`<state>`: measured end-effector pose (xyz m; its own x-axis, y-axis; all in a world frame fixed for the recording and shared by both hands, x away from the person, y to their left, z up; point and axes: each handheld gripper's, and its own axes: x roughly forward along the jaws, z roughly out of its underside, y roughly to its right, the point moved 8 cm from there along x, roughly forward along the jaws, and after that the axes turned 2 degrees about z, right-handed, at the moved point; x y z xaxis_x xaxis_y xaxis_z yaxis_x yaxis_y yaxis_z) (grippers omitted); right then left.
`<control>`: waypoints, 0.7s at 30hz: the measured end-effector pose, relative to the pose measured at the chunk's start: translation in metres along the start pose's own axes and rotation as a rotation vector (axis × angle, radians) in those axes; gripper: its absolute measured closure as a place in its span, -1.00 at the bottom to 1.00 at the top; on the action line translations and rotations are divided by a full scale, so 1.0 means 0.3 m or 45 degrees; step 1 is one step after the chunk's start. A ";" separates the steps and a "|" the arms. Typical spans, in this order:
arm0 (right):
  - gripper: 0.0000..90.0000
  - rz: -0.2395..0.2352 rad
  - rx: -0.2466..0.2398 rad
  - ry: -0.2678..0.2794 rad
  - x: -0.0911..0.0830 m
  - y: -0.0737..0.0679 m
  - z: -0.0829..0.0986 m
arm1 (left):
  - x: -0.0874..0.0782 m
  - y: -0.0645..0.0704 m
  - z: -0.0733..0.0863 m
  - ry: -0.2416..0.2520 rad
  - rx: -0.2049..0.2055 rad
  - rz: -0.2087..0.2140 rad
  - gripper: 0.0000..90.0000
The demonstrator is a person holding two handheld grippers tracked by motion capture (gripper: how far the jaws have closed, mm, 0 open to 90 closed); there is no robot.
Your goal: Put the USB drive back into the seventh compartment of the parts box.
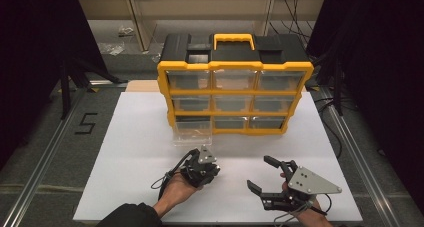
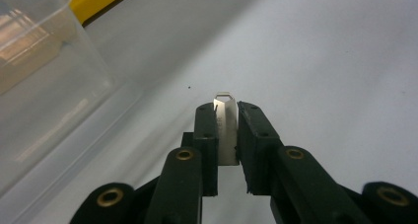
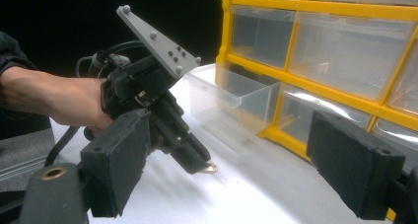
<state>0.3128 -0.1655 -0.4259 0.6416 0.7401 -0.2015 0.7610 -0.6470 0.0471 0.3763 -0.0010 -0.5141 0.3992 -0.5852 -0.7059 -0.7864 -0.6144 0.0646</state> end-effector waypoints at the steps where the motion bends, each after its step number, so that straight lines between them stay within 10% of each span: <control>1: -0.61 0.000 -0.001 -0.001 0.000 0.000 0.000 | -0.002 0.000 -0.001 0.004 0.000 -0.001 0.75; 21: -0.61 -0.002 0.002 0.000 0.001 -0.001 0.000 | -0.038 -0.007 -0.034 0.100 0.045 -0.018 0.75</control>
<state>0.3127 -0.1651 -0.4259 0.6402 0.7413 -0.2016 0.7621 -0.6458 0.0453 0.3782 0.0015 -0.4989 0.4450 -0.6168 -0.6492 -0.7959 -0.6048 0.0290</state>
